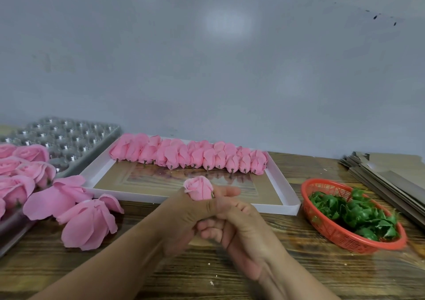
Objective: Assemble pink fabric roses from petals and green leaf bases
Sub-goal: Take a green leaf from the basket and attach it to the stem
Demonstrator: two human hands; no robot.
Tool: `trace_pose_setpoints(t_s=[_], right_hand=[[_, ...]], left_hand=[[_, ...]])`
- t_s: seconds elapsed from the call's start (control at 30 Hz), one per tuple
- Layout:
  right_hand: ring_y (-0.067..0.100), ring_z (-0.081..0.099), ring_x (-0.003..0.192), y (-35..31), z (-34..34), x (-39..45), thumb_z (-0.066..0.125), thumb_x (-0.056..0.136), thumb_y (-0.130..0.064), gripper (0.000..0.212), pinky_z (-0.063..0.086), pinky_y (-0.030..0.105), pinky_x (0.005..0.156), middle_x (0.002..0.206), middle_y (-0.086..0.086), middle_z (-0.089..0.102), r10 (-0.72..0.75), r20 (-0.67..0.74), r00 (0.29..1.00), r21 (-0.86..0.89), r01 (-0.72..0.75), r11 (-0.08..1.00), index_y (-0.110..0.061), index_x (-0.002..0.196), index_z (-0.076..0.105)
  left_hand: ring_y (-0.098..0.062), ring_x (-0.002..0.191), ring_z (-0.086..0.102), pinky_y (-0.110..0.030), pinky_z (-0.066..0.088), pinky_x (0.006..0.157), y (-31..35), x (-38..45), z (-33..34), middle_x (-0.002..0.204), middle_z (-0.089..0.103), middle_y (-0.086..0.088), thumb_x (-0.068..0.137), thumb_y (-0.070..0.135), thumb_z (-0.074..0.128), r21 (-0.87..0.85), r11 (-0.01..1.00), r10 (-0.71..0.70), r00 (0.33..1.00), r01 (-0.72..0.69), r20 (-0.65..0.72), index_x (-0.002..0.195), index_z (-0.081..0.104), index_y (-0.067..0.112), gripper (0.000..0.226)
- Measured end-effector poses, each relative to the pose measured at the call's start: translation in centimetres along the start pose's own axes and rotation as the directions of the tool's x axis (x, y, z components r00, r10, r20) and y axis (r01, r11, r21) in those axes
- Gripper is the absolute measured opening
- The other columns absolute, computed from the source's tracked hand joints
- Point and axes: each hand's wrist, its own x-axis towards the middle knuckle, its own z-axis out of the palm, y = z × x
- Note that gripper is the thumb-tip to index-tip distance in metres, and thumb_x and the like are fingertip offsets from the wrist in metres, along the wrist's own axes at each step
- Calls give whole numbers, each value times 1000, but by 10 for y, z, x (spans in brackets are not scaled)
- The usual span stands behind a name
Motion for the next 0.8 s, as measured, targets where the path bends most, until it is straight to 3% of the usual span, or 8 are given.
trace_pose_setpoints(t_s=[0.1, 0.2, 0.33, 0.43, 0.53, 0.63, 0.7, 0.8], right_hand=[[21, 67, 59, 2, -1, 0, 58, 73, -2, 18, 54, 22, 50, 69, 22, 65, 24, 31, 999, 21, -25, 999, 6, 86, 67], [23, 68, 67, 4, -1, 1, 61, 72, -3, 22, 54, 23, 53, 79, 23, 64, 33, 19, 999, 37, -34, 999, 6, 92, 64], [23, 66, 62, 7, -1, 1, 68, 68, 0, 12, 54, 25, 50, 75, 19, 61, 25, -19, 1000, 59, -24, 998, -1, 80, 66], [21, 65, 64, 7, 2, 1, 70, 66, 7, 22, 55, 23, 53, 77, 17, 63, -3, -6, 1000, 1, 3, 1000, 0, 87, 71], [20, 64, 60, 11, 3, 1, 75, 58, 4, 34, 54, 22, 50, 74, 18, 59, -42, -63, 997, -26, 40, 999, 2, 92, 69], [21, 65, 59, 12, 3, 1, 74, 58, -3, 34, 53, 21, 49, 73, 18, 60, -71, -68, 995, -37, 69, 997, 2, 90, 70], [20, 66, 60, 11, 3, 0, 74, 60, -5, 26, 54, 22, 51, 74, 19, 62, -85, -43, 995, -45, 83, 996, -2, 87, 73], [19, 66, 63, 9, 2, -1, 75, 66, -4, 18, 56, 21, 56, 74, 16, 66, -92, 19, 996, -44, 93, 995, -5, 84, 75]], left_hand=[[-37, 90, 43, -31, 41, 65, 2, -1, -1, 110, 66, -15, 55, 36, 89, 55, 998, 5, 1000, -4, -8, 82, 77, 17, 36], [-19, 74, 68, -24, 49, 49, 2, -2, -1, 91, 75, -4, 63, 45, 80, 149, 989, 13, 996, 0, -87, 83, 77, 24, 30], [-18, 65, 63, -21, 43, 46, -2, 0, 4, 76, 71, -3, 71, 40, 68, 134, 991, 48, 977, -20, -209, 84, 77, 22, 24], [-28, 74, 60, -27, 39, 62, -4, 1, 10, 79, 69, -11, 71, 39, 72, 90, 995, 70, 960, -47, -270, 82, 77, 19, 23], [-24, 72, 66, -30, 41, 65, -4, 0, 11, 79, 71, -11, 72, 39, 79, 65, 997, 48, 960, -31, -276, 81, 77, 16, 25], [-20, 69, 68, -26, 46, 55, -4, 0, 12, 78, 72, -11, 67, 41, 70, 56, 998, 37, 962, -22, -272, 81, 77, 18, 28], [-19, 67, 68, -21, 46, 46, -4, 0, 11, 77, 72, -10, 73, 43, 76, 75, 997, 45, 960, -25, -275, 81, 77, 20, 25], [-16, 66, 69, -20, 47, 43, -4, 0, 9, 77, 73, -9, 72, 43, 76, 107, 994, 50, 962, -22, -267, 81, 77, 19, 26]])
